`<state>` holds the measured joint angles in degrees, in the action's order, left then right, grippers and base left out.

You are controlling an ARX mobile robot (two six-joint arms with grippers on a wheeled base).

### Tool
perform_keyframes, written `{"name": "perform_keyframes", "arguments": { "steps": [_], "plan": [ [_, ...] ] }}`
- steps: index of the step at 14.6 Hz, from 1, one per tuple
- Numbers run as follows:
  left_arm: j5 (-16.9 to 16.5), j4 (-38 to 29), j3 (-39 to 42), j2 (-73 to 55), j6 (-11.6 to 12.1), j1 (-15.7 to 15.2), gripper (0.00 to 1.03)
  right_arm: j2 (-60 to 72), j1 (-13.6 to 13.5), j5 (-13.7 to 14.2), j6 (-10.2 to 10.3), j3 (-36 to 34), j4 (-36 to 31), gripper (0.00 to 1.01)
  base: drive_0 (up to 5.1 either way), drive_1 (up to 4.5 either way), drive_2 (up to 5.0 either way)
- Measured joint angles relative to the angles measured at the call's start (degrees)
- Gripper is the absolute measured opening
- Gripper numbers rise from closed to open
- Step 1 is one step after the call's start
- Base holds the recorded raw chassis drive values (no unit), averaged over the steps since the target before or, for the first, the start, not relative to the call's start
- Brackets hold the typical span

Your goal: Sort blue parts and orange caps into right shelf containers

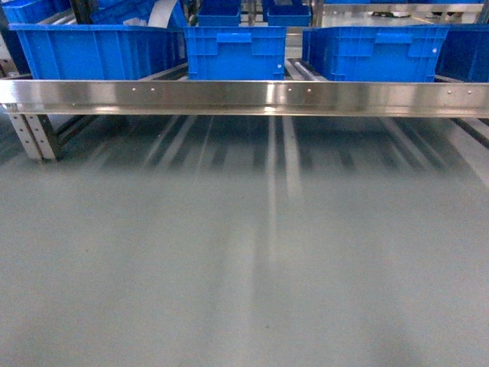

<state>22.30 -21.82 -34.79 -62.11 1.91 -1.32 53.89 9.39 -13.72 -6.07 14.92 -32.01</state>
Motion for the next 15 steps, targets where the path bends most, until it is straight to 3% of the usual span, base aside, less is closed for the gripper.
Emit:
{"name": "perform_keyframes", "arguments": {
  "steps": [4, 15],
  "plan": [
    [-0.02, 0.09, 0.00, -0.04, 0.02, 0.04, 0.62, 0.04, 0.00, 0.00, 0.00, 0.00, 0.17, 0.44, 0.2, 4.00, -3.6],
    [0.09, -0.09, -0.02, -0.13, 0.02, -0.22, 0.62, 0.02, 0.00, -0.04, 0.00, 0.00, 0.09, 0.44, 3.2, 1.74, -4.9]
  ]
}}
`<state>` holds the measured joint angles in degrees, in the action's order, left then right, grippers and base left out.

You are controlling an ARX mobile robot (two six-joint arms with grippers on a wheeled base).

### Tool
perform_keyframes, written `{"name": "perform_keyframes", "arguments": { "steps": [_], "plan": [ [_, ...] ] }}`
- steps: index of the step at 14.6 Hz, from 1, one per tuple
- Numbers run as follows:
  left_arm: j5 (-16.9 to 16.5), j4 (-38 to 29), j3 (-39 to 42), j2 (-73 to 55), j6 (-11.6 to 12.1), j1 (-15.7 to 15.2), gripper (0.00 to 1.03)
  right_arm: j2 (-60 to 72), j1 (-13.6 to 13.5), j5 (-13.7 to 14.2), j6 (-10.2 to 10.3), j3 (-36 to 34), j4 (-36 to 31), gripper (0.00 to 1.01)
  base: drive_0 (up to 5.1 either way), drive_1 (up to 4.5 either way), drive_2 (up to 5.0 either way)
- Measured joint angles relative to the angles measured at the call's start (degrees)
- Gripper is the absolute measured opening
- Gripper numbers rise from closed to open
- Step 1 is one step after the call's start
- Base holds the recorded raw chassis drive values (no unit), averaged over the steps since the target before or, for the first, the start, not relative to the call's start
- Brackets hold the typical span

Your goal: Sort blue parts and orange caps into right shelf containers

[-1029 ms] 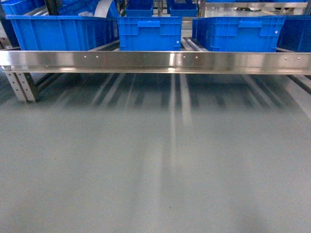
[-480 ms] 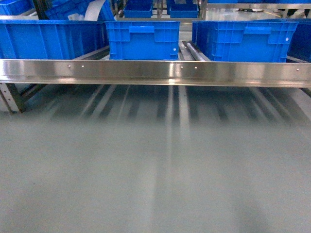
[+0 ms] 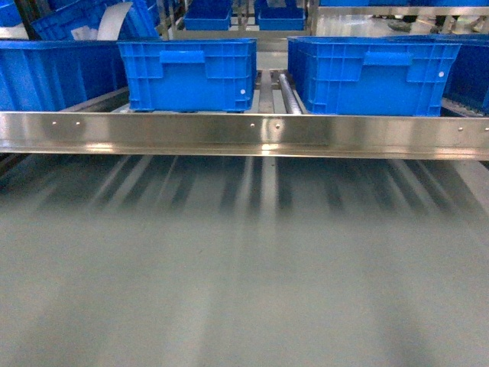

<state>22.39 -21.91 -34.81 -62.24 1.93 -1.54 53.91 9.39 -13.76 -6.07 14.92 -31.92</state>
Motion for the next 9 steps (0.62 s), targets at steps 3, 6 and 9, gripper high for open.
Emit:
{"name": "perform_keyframes", "arguments": {
  "steps": [3, 6, 9],
  "plan": [
    [0.04, -0.13, 0.00, 0.04, 0.00, 0.00, 0.62, 0.02, 0.00, 0.02, 0.00, 0.00, 0.02, 0.44, 3.1, 1.97, -4.9],
    [-0.15, 0.00, 0.00, 0.09, 0.00, 0.33, 0.62, -0.02, 0.00, 0.04, 0.00, 0.00, -0.04, 0.44, 0.1, 4.16, -3.9],
    [-0.07, 0.04, 0.00, 0.09, 0.00, 0.24, 0.62, -0.04, 0.02, 0.11, 0.00, 0.00, 0.00, 0.44, 0.2, 4.42, -3.9]
  ]
}}
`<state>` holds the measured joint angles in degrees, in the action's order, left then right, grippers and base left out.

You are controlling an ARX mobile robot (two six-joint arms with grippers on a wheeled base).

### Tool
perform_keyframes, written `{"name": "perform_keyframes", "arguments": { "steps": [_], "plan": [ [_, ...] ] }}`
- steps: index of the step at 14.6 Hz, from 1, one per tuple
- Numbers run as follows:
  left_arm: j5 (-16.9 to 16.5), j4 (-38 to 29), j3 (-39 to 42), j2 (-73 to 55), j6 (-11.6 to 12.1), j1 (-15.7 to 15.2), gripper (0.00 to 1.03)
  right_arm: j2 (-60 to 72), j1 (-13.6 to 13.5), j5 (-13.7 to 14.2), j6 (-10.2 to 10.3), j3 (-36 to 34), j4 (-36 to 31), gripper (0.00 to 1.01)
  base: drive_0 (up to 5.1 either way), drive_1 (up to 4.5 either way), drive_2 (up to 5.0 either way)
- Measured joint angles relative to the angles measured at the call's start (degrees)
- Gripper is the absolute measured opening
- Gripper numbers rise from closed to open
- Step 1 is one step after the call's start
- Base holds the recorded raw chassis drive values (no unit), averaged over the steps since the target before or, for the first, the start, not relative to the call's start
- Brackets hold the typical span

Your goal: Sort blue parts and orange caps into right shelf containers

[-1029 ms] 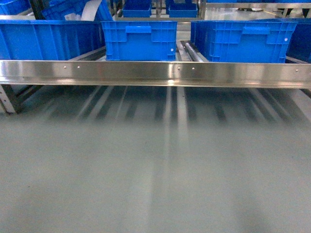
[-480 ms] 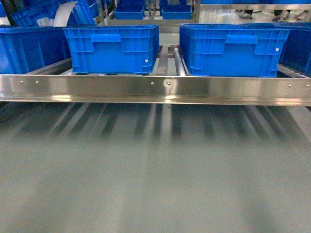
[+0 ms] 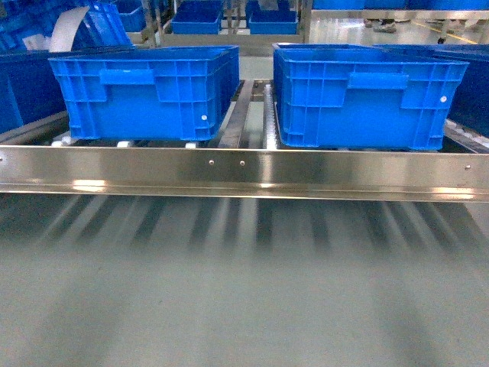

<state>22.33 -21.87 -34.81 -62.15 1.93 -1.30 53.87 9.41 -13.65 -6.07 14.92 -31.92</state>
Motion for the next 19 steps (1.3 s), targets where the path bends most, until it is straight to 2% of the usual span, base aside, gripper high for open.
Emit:
{"name": "perform_keyframes", "arguments": {
  "steps": [10, 19],
  "plan": [
    [-0.04, -0.04, 0.00, 0.00, 0.00, -0.02, 0.62, 0.09, -0.02, -0.09, 0.00, 0.00, 0.00, 0.44, 0.1, 4.33, -4.0],
    [-0.04, 0.00, 0.00, -0.15, 0.00, -0.02, 0.62, 0.35, -0.02, -0.09, 0.00, 0.00, -0.02, 0.44, 0.0, 0.00, 0.0]
  ]
}}
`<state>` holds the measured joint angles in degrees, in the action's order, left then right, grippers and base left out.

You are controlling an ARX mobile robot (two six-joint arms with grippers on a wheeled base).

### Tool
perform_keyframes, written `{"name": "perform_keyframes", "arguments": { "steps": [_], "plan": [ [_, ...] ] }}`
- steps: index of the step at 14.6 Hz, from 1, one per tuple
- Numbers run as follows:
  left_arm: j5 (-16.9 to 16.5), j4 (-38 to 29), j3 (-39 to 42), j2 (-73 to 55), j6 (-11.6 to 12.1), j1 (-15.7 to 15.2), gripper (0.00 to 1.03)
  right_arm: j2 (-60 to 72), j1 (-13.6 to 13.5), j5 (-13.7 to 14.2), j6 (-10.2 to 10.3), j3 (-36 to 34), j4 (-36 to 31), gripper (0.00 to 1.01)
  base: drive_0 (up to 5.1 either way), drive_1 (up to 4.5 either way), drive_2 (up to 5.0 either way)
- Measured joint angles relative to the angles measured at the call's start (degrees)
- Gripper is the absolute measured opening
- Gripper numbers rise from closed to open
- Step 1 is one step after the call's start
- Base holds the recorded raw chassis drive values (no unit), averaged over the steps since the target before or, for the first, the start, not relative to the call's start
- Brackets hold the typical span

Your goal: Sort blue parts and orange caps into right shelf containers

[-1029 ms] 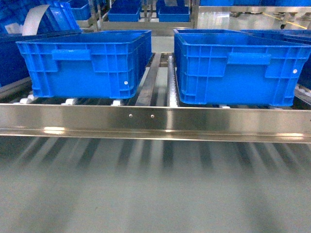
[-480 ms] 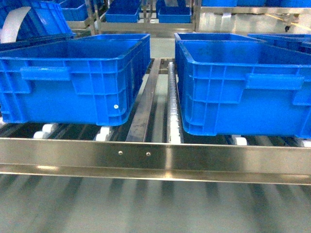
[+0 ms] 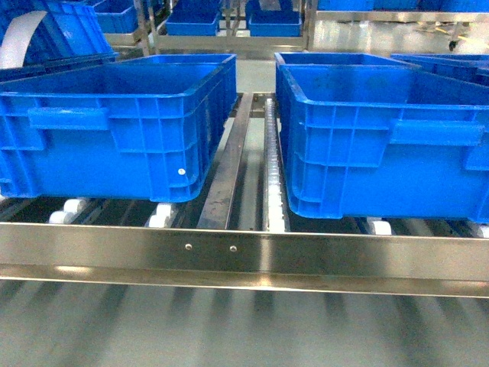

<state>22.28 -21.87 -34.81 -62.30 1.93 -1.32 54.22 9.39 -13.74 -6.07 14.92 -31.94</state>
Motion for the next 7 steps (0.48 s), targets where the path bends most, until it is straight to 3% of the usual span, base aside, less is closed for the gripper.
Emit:
{"name": "perform_keyframes", "arguments": {
  "steps": [7],
  "plan": [
    [0.02, 0.00, 0.00, 0.00, -0.02, 0.00, 0.62, 0.00, 0.00, 0.00, 0.00, 0.00, 0.00, 0.44, 0.0, 0.00, 0.0]
  ]
}}
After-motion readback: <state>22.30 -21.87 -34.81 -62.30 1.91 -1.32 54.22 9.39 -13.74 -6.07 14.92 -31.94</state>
